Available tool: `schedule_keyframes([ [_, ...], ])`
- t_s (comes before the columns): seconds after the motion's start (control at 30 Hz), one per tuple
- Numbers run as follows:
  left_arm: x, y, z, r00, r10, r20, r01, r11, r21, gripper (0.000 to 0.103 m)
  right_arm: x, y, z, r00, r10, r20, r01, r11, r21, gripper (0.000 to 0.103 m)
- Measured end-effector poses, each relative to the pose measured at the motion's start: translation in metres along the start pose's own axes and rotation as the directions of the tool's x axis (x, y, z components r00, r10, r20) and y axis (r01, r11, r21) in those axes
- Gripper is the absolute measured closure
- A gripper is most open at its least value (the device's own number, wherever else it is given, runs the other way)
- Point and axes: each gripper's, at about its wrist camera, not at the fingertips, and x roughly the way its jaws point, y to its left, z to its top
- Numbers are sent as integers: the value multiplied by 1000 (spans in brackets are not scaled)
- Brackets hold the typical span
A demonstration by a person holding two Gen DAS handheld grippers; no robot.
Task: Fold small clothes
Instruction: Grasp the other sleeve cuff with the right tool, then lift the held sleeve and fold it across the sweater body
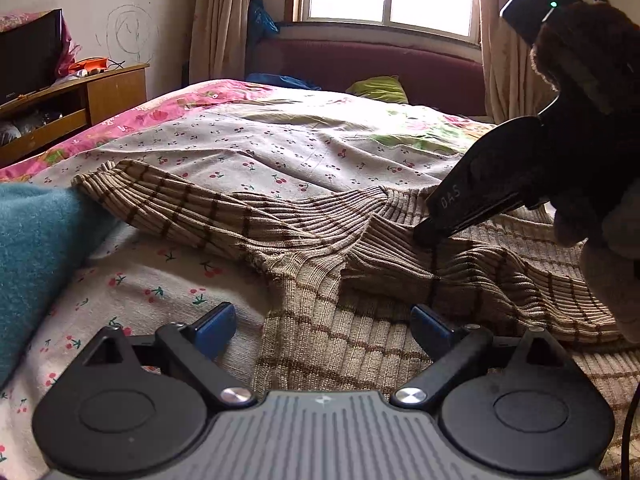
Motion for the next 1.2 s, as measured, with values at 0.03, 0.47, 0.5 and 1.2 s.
schedule_keyframes([
  [0.03, 0, -1, 0, 1000, 0, -1, 0, 1000, 4, 0, 8, 1, -1, 1000, -12, -11, 12, 1000, 4, 101],
  [0.47, -1, 8, 5, 1000, 1, 7, -1, 999, -33, 0, -39, 0, -38, 998, -1, 69, -1, 1000, 26, 91],
  [0.5, -2, 8, 6, 1000, 5, 9, -5, 999, -34, 0, -32, 0, -45, 1000, -9, 14, 9, 999, 33, 91],
  [1.2, 7, 66, 16, 999, 39, -10, -40, 972, -231, 0, 23, 171, 150, 970, 234, -58, -241, 934, -265, 73],
])
